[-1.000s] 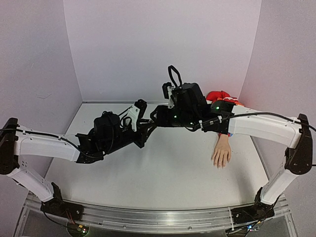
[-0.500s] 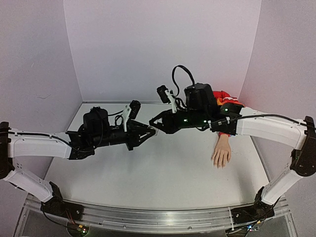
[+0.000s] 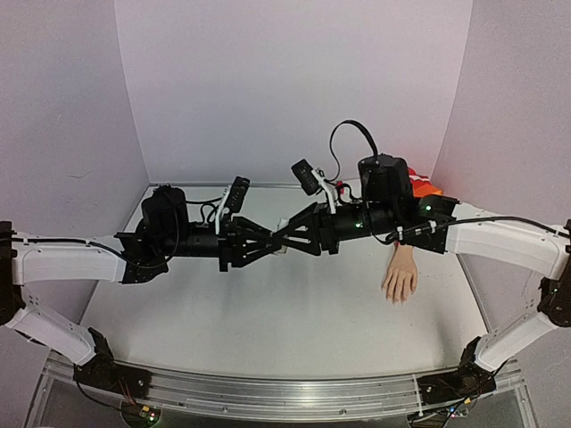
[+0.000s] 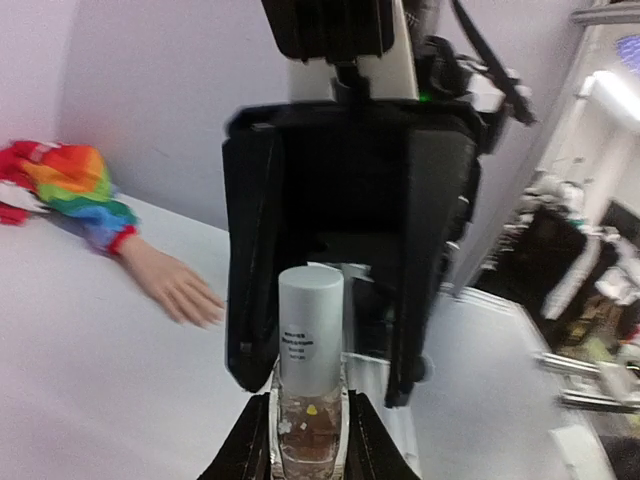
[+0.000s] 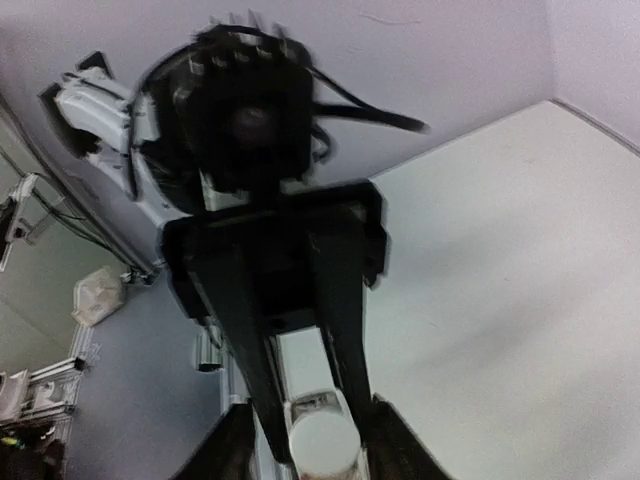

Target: Paint the nails

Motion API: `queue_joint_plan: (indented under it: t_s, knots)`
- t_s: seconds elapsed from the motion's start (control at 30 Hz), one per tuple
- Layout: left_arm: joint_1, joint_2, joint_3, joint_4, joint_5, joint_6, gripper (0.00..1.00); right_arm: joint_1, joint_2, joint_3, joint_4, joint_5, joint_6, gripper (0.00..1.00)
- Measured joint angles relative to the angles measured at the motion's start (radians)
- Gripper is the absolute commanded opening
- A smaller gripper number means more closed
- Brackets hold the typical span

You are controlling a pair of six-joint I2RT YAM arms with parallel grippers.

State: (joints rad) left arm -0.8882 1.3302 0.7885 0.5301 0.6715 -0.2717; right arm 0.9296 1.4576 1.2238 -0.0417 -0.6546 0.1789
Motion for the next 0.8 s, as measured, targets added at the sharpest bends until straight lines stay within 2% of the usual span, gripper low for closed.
queue_joint_plan:
  t_s: [0.17, 0.33, 0.57, 0.8]
  knots:
    - [-0.122, -0.016, 0.04, -0.073, -0.508, 0.163, 0.0, 0.008, -0.046, -0.017, -0.046, 0.232, 0.141, 0.58]
    - [-0.152, 0.022, 0.068, -0.08, -0.8, 0.228, 0.0, 0.064, -0.007, 0.049, -0.117, 0.45, 0.225, 0.57]
    - [-0.198, 0.1, 0.082, -0.078, -0.962, 0.276, 0.0, 0.161, 0.059, 0.2, -0.211, 0.773, 0.319, 0.43]
    - [-0.225, 0.113, 0.083, -0.066, -1.012, 0.285, 0.0, 0.164, 0.149, 0.311, -0.28, 0.94, 0.384, 0.41]
